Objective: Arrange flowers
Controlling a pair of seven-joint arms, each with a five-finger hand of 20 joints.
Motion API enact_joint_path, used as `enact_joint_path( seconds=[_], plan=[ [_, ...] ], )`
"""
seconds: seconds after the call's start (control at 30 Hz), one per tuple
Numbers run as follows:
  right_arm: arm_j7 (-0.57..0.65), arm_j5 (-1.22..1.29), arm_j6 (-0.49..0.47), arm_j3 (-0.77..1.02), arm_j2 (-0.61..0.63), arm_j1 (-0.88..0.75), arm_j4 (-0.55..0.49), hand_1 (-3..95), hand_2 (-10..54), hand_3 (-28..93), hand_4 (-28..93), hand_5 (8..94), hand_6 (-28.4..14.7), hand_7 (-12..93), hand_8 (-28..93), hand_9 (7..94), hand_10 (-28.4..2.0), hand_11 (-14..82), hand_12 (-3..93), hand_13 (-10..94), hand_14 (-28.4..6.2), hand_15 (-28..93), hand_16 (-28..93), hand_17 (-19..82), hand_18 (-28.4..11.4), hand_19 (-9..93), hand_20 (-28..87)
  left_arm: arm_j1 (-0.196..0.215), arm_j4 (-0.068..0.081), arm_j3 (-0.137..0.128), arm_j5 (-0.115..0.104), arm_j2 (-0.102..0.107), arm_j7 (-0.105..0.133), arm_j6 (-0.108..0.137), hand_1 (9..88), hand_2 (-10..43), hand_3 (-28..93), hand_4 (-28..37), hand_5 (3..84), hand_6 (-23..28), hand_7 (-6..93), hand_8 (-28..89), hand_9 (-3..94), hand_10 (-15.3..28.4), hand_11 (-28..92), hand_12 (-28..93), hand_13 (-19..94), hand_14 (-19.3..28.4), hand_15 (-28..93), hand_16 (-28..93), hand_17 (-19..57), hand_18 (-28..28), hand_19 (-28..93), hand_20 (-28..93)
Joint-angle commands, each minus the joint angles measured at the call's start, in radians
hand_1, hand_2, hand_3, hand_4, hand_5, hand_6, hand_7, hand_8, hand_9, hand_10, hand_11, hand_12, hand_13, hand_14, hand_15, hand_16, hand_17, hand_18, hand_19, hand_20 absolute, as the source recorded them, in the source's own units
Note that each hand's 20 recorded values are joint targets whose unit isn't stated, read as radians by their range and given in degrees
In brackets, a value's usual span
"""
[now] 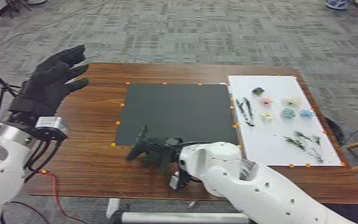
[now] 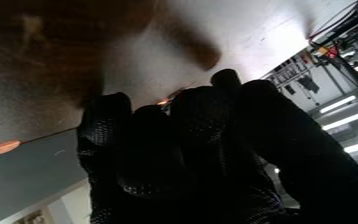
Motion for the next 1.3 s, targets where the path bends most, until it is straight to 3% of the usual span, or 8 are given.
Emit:
enact_joint_path(
  seconds=[0.03,0.87,1.3],
  plan=[
    [0.002,-0.035,-0.005,0.004,-0.044,0.014,0.004,20.5,20.2,93,-9,40.5,2.1,16,-14,77.4,-12.3,66.8,37.5,78,-10.5,86,34,35,-23.5,88,44,-0.005,0.002,0.003,-0.003,0.0,-0.002,-0.001,26.0,-7.2,70,-25.2,20.8,1.2,21.2,-9,13.5,8.3,13,22,4,11.4,37,-2,-14.5,19.9,39,10],
    [0.029,-0.067,-0.016,0.0,-0.05,0.04,0.058,19.8,20.3,93,-10,40.4,2.5,17,-14,77.5,-12.3,66.6,37.3,78,-10.3,86,34,35,-23.3,88,44,-0.011,0.004,0.003,-0.002,-0.003,-0.005,0.007,26.1,-7.1,70,-25.3,20.8,1.3,21.7,-10,13.6,8.4,12,22,4,11.4,36,-2,-14.5,19.9,38,10],
    [0.045,-0.038,0.023,0.006,-0.052,0.043,0.065,19.1,19.8,93,-10,40.5,2.7,17,-14,77.3,-12.3,66.7,37.4,78,-10.3,86,34,35,-23.2,88,44,-0.024,0.011,0.015,-0.002,-0.004,-0.01,0.003,26.2,-7.1,70,-25.1,20.9,1.4,21.2,-9,13.5,8.3,12,22,4,11.4,35,-1,-14.6,19.9,38,10]
  ],
)
